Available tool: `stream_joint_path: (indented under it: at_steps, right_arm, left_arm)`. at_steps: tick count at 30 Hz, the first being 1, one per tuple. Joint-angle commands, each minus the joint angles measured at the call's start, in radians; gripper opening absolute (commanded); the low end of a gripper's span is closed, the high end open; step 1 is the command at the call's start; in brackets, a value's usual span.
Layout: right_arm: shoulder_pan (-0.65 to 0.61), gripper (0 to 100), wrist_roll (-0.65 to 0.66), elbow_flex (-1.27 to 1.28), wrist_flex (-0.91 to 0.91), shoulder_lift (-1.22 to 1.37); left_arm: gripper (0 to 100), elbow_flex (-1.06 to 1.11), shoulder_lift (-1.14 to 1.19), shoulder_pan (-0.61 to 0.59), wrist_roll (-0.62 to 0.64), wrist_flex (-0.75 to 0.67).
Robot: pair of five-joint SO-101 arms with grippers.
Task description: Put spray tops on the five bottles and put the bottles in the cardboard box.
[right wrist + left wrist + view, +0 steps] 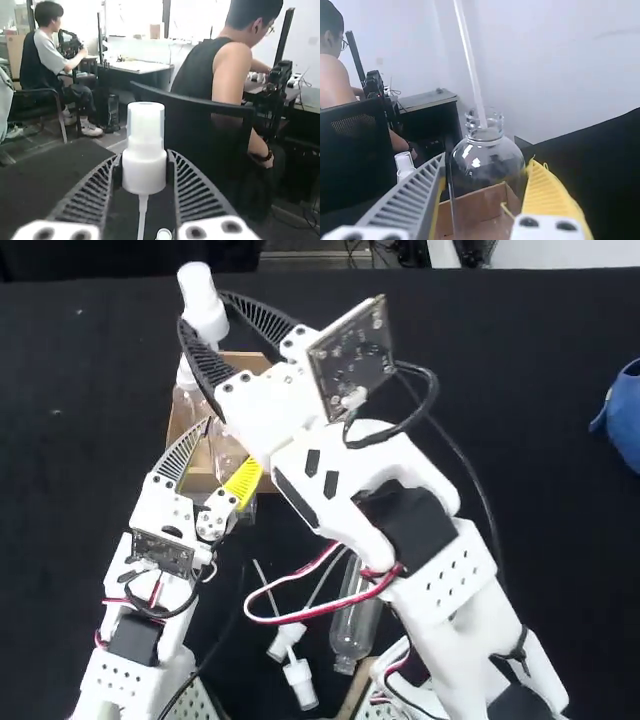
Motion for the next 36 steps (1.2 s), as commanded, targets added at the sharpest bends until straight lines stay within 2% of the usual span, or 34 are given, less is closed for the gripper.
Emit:
stream_joint_path:
  at_steps: [1,6,12,36]
  right_arm:
    - [0.021,1.1,0.009,0.054,-0.071,-0.05]
    - [0.037,1.1,0.009,0.159,-0.186,-0.127]
    - [0.041,1.1,0.008,0.128,-0.173,-0.209]
    - [0.072,1.1,0.009,0.3,-0.265,-0.209]
  left_arm:
    - [3,0.024,-0.014,0.007,-0.006,-0.023]
    - [3,0.024,-0.014,0.007,-0.006,-0.021]
    - [3,0.024,-0.014,0.007,-0.006,-0.021]
    - [3,0.024,-0.014,0.007,-0.009,-0.023]
